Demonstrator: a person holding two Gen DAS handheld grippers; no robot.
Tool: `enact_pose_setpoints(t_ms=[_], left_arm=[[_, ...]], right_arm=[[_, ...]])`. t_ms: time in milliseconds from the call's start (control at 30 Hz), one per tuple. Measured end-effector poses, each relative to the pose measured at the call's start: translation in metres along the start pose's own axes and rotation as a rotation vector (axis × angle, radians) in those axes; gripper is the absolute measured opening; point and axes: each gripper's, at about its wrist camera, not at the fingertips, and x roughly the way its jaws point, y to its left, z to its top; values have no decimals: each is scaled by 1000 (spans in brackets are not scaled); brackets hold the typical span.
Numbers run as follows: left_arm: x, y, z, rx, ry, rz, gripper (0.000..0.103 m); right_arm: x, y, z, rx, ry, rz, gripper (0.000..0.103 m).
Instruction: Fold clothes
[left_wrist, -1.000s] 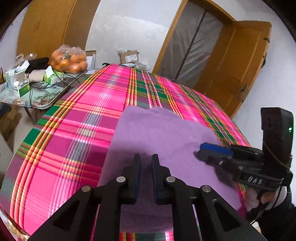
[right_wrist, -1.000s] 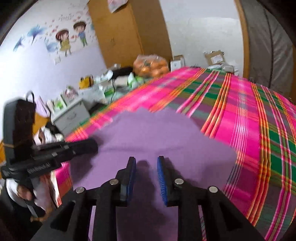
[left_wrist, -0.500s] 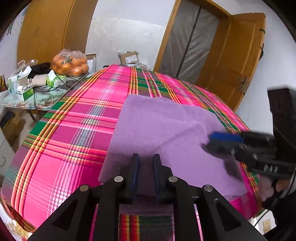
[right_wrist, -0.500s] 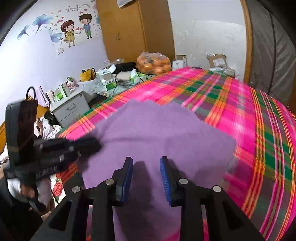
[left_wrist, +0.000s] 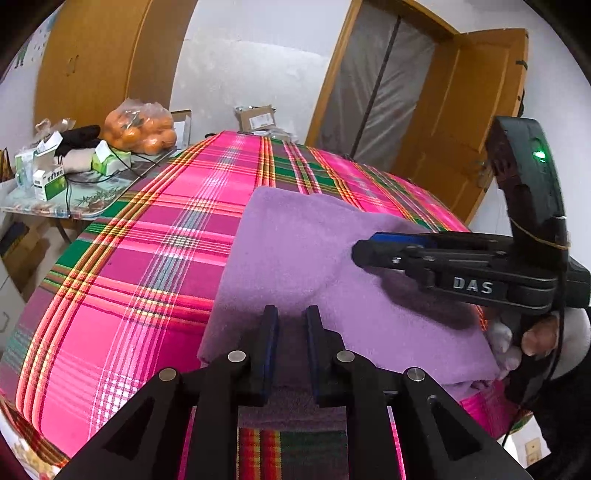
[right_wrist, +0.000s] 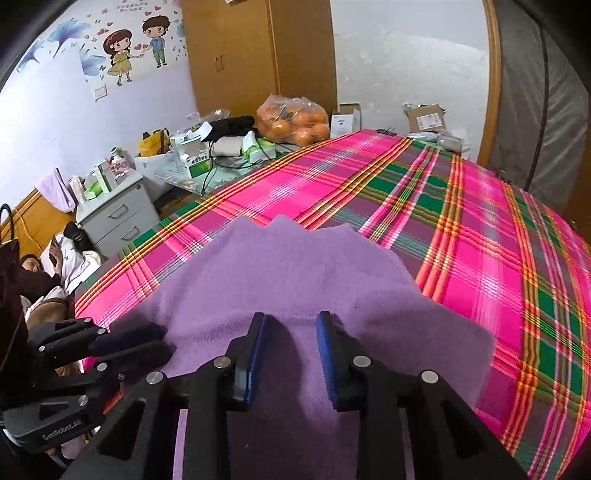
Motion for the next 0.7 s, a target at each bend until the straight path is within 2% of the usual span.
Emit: enact_pose_setpoints(t_ms=[233,433,567,700], left_arm=[[1,0,0,-2,-7,-1,15],[1,0,1,-8,1,3,15],[3,-5,4,-3,26,37,15],[6,-15,10,-1,66,111,16]], right_arm=[[-15,-4,-7,7,-14,-39,28],[-32,-5,-30,4,-44,-30,29],[-44,-6,-47,1,-65,-22,31],[-56,-7,-63,-1,-85,-13,32]])
